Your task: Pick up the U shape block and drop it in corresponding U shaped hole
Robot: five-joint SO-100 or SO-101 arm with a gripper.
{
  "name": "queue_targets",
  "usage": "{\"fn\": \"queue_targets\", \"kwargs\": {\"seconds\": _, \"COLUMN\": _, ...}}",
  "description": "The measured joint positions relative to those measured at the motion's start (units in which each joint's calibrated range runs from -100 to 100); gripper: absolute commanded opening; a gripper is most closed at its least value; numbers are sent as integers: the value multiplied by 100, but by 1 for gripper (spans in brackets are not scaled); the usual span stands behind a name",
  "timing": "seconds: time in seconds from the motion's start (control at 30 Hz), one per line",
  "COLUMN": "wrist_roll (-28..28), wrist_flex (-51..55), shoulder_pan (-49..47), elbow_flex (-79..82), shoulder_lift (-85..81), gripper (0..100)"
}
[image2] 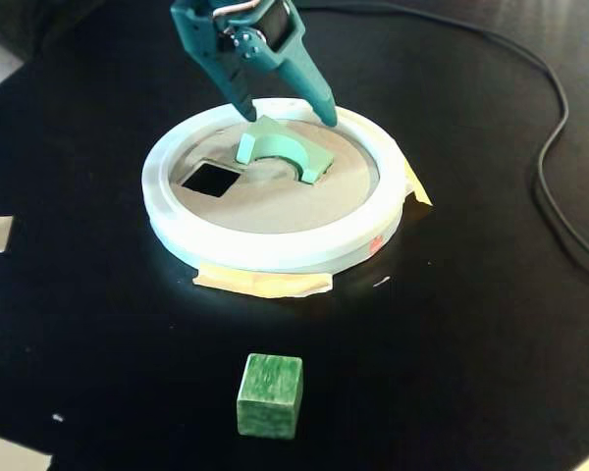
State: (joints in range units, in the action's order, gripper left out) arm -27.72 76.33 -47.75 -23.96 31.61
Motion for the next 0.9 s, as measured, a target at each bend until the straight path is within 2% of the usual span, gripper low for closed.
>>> {"fn": "queue_targets", "kwargs": {"seconds": 0.43, "wrist_roll": 0, "wrist_flex": -145, "shoulder_pan": -10, "elbow_flex": 29, "shoulder_lift": 9, "gripper": 82}}
{"fn": "queue_targets", "kwargs": {"seconds": 0.7, "wrist_roll": 0, "wrist_flex": -175, "shoulder_pan": 50, "elbow_flex": 859, "shoulder_lift": 54, "gripper": 82}}
{"fn": "queue_targets", "kwargs": {"seconds": 0.9, "wrist_roll": 0, "wrist_flex": -1077, "shoulder_pan": -20, "elbow_flex": 859, "shoulder_lift": 54, "gripper": 83}}
